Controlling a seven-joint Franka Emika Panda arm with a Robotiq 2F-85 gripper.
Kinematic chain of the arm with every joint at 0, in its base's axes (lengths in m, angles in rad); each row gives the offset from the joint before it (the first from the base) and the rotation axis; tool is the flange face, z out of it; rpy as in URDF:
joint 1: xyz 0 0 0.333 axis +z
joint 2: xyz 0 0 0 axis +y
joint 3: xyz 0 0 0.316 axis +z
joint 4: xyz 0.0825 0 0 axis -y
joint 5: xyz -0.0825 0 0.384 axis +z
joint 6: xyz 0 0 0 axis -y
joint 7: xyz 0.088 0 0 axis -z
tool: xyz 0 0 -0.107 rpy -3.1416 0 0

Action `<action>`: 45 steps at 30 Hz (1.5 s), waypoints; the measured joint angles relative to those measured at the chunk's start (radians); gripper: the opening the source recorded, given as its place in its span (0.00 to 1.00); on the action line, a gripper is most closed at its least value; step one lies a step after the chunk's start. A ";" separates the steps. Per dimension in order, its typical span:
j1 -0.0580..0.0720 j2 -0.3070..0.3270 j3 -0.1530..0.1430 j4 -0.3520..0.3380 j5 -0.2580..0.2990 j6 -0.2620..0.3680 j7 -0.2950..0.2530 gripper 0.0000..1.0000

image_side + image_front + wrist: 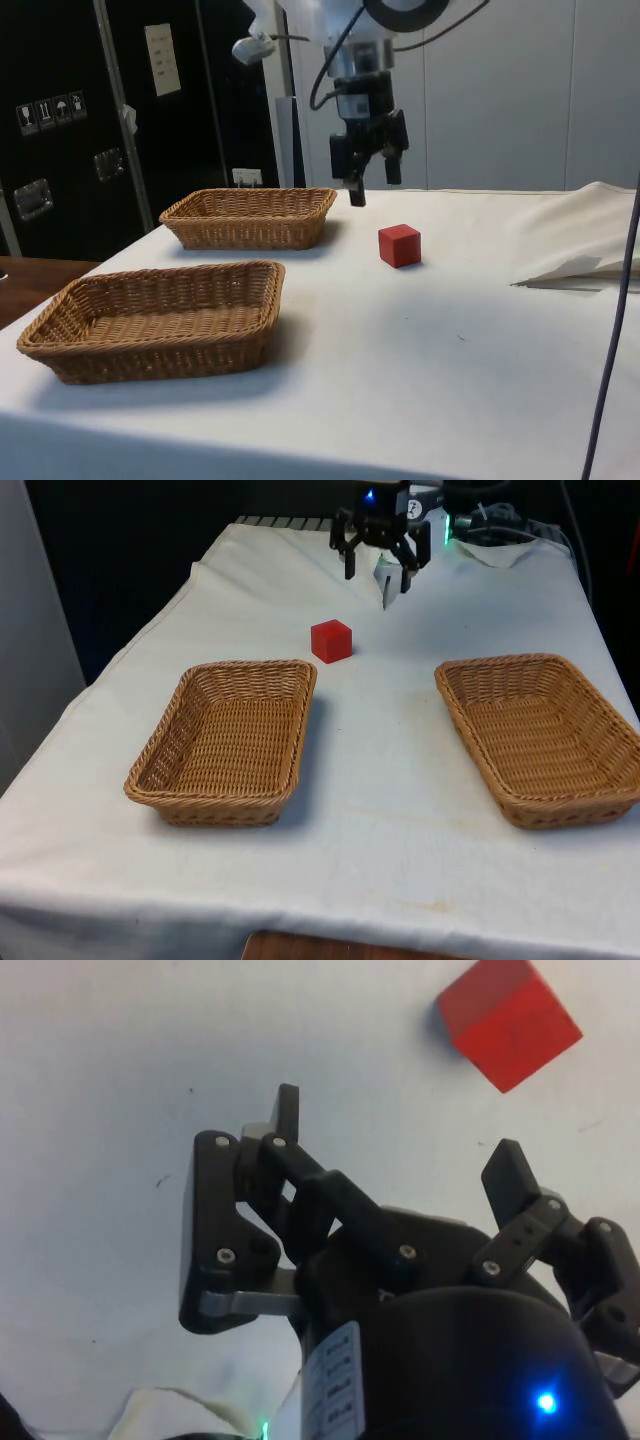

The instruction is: Pick up the red cube and place it into the right basket.

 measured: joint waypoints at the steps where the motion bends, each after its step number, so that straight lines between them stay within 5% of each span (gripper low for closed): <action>1: -0.001 0.005 -0.009 -0.010 0.000 0.015 0.000 1.00; 16: -0.009 0.114 -0.045 -0.025 0.011 0.150 0.020 1.00; 29: -0.009 0.230 -0.042 -0.027 0.019 0.268 0.124 1.00; 39: -0.009 0.233 -0.049 -0.025 0.019 0.279 0.126 1.00; 45: -0.010 0.191 -0.083 -0.034 0.007 0.263 0.111 1.00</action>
